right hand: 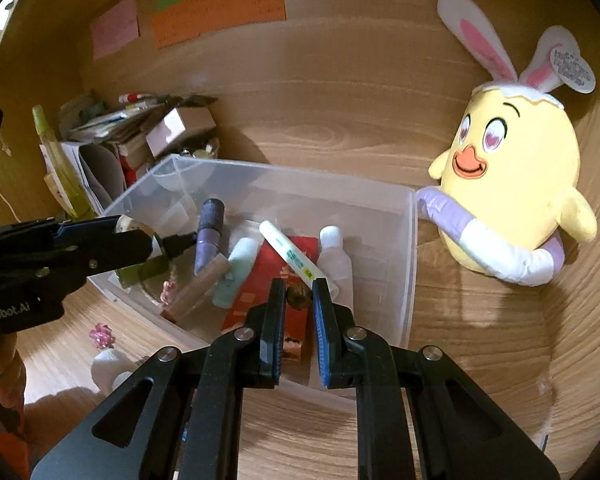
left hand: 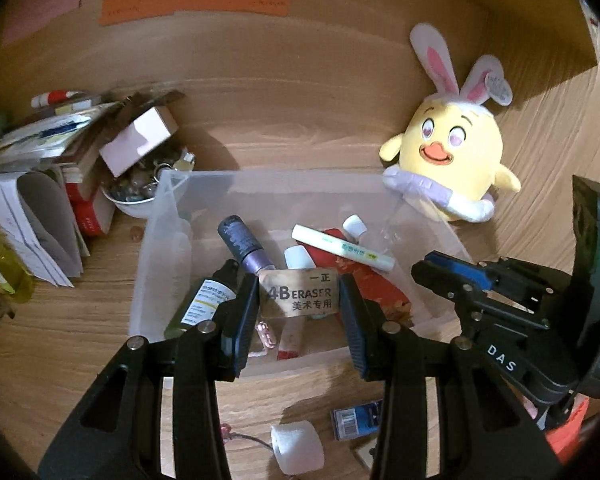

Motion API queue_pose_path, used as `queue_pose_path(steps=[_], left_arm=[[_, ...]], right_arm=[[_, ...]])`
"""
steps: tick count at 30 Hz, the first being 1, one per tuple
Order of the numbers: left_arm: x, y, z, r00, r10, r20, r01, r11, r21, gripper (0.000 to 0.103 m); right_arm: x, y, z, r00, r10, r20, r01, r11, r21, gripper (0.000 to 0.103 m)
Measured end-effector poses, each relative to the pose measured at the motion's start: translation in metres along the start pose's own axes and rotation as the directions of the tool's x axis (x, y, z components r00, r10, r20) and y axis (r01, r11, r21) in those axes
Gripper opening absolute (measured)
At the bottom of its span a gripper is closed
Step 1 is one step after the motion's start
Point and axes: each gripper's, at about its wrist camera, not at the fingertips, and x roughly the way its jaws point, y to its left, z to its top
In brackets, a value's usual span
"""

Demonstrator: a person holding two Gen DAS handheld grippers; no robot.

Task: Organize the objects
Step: 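Carry the eraser and brown bead with both grippers over the bin, then open both grippers to drop the eraser and bead into the bin, then grasp the blue Max staple box with the right gripper while the left gripper grasps the white tape roll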

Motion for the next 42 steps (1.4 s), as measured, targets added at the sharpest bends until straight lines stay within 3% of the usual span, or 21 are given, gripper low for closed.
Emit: queue_pose_path(steps=[7, 10, 14, 22, 26, 30, 42], left_arm=[[0.011, -0.004, -0.002, 1.0, 0.009, -0.015, -0.009, 1.0, 0.022, 0.04], [0.007, -0.006, -0.002, 1.0, 0.017, 0.002, -0.017, 0.999, 0.034, 0.04], [-0.002, -0.004, 0.0, 1.0, 0.018, 0.022, -0.018, 0.999, 0.033, 0.044], [-0.033, -0.002, -0.002, 0.993, 0.049, 0.107, -0.052, 0.998, 0.028, 0.075], [-0.047, -0.001, -0.006, 0.989, 0.065, 0.134, -0.07, 0.997, 0.03, 0.079], [-0.058, 0.004, -0.016, 0.987, 0.078, 0.143, -0.082, 0.996, 0.024, 0.091], [-0.059, 0.022, -0.048, 0.993, 0.096, 0.065, -0.096, 0.995, -0.008, 0.091]], right_arm=[[0.004, 0.001, -0.002, 1.0, -0.01, -0.005, 0.01, 1.0, -0.011, 0.012], [0.003, 0.001, -0.001, 1.0, -0.004, -0.005, 0.004, 1.0, -0.007, 0.017], [-0.003, -0.001, 0.0, 1.0, -0.002, 0.012, 0.002, 1.0, 0.005, 0.033], [-0.027, 0.003, 0.002, 0.998, -0.003, 0.069, 0.002, 1.0, 0.008, 0.059], [-0.041, 0.008, 0.0, 0.995, 0.001, 0.098, -0.001, 1.0, -0.003, 0.076], [-0.052, 0.013, -0.004, 0.994, 0.008, 0.106, -0.007, 1.0, -0.014, 0.077], [-0.063, 0.025, -0.031, 0.995, 0.053, 0.08, -0.052, 0.998, -0.018, 0.082]])
